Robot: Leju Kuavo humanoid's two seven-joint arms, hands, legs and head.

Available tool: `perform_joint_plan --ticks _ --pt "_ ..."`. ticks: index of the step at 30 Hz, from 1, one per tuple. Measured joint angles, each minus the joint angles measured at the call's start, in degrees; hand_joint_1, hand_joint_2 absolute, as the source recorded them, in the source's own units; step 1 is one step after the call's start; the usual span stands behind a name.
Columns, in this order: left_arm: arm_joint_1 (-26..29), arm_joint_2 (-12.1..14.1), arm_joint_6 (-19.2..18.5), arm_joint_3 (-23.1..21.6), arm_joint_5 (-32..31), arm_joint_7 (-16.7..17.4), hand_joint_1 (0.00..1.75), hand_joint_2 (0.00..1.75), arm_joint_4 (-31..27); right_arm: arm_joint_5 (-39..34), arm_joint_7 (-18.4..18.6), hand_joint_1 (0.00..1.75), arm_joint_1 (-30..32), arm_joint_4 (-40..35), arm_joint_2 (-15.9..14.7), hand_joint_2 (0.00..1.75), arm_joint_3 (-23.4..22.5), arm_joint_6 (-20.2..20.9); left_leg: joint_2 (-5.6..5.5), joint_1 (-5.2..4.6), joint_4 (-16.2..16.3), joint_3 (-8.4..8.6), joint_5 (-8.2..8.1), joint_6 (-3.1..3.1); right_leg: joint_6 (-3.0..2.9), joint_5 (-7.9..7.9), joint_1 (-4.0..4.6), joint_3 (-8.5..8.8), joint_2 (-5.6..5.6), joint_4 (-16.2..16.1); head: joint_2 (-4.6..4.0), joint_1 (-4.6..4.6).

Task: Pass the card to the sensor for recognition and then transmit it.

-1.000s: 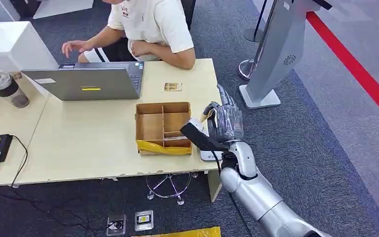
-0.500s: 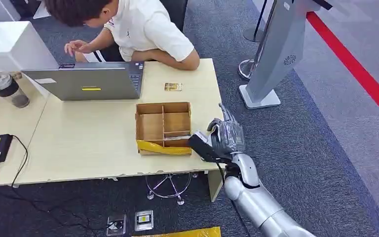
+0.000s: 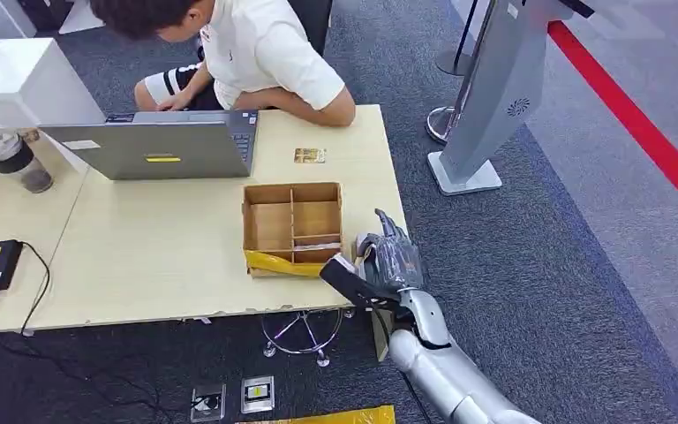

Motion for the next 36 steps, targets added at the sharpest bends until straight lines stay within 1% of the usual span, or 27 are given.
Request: perform_joint_plan --ticks 6,9,12,17,22,36 --pt "0.0 0.0 0.0 0.0 0.0 -0.1 0.0 1.75 0.0 -0.9 0.1 1.75 0.0 3.4 0.2 1.75 0.3 -1.7 0.0 0.0 0.0 0.0 0.0 0.0 0.0 0.0 0.0 0.0 0.0 0.0 0.0 0.0" --pt "0.0 0.0 0.0 0.0 0.3 -0.1 0.0 1.75 0.0 -1.7 0.0 1.75 0.0 4.3 0.2 1.75 0.3 -3.6 0.0 0.0 0.0 0.0 0.0 0.0 0.0 0.0 0.0 0.0 0.0 0.0 0.0 0.0" --pt "0.0 0.0 0.0 0.0 0.8 0.2 0.0 1.75 0.0 -2.3 -0.4 1.75 -0.1 4.7 0.2 1.75 0.3 -4.4 0.0 0.0 0.0 0.0 0.0 0.0 0.0 0.0 0.0 0.0 0.0 0.0 0.0 0.0" --pt "0.0 -0.1 0.3 0.0 1.7 1.6 0.0 1.75 0.0 -3.5 -0.7 1.75 -0.4 4.9 0.2 1.75 0.3 -4.5 0.0 0.0 0.0 0.01 0.0 0.0 -0.02 0.02 0.0 0.01 0.0 0.0 0.0 0.0" --pt "0.0 -0.3 0.7 0.0 2.1 2.4 0.0 1.75 0.0 -4.2 -1.0 1.75 -0.8 5.1 0.4 1.75 0.3 -4.8 0.0 0.0 0.0 0.01 0.0 0.0 -0.02 0.02 0.0 0.01 0.0 0.0 0.0 0.0" --pt "0.0 -0.5 1.1 0.0 2.4 2.7 0.0 1.75 0.0 -4.3 -0.7 1.75 -0.8 5.7 0.7 1.75 0.2 -5.0 0.0 0.0 0.0 0.0 0.0 0.0 -0.02 0.02 0.0 0.01 0.0 0.0 0.0 0.0"
